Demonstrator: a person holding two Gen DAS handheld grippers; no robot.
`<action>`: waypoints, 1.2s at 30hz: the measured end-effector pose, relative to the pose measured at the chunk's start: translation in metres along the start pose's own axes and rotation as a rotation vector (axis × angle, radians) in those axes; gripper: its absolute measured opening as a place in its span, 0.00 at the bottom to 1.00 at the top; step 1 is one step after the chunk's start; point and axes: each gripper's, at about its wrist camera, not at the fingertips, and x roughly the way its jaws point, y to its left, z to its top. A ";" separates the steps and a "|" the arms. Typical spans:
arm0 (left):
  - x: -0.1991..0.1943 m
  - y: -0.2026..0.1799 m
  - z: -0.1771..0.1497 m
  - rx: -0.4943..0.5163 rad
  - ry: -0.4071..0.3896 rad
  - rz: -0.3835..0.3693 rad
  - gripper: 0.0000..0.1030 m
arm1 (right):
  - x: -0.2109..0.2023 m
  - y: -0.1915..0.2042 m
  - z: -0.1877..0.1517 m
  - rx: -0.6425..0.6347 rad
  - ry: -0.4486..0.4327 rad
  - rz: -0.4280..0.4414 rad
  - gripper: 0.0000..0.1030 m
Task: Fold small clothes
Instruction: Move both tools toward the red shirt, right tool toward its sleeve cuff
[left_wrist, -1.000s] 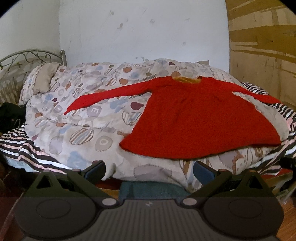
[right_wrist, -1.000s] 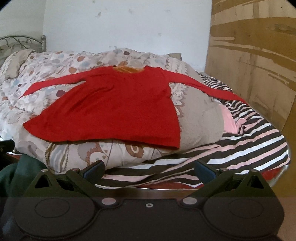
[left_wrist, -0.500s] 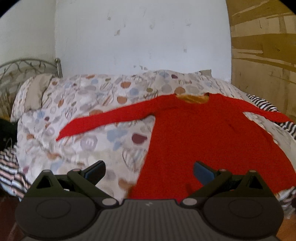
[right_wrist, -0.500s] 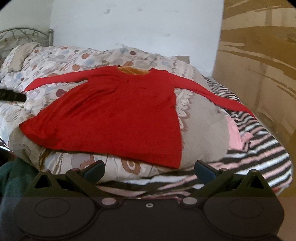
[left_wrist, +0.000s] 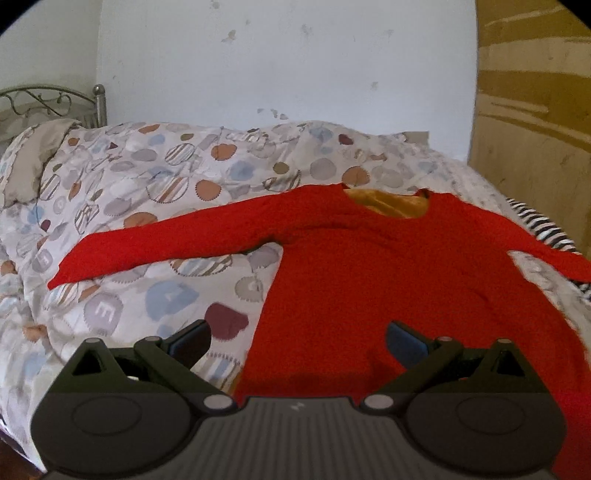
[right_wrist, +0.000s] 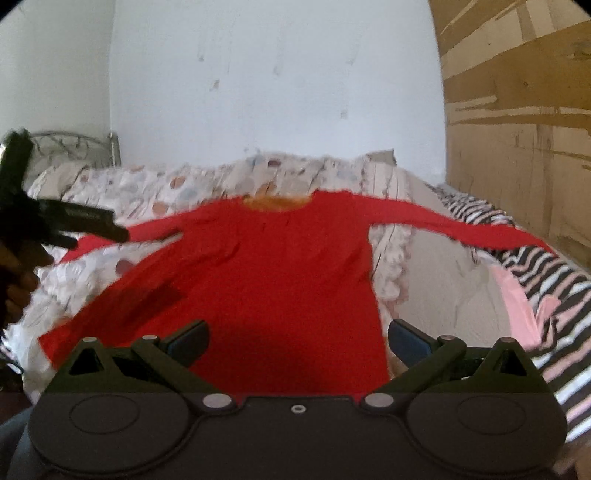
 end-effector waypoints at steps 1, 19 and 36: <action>0.008 -0.002 0.003 -0.005 0.003 0.004 1.00 | 0.004 -0.003 0.004 -0.004 -0.016 -0.007 1.00; 0.090 -0.057 -0.036 0.109 -0.001 -0.081 1.00 | 0.106 -0.226 0.082 0.340 -0.047 -0.175 1.00; 0.087 -0.063 -0.058 0.130 -0.089 -0.050 1.00 | 0.213 -0.408 0.075 1.030 -0.077 -0.519 0.96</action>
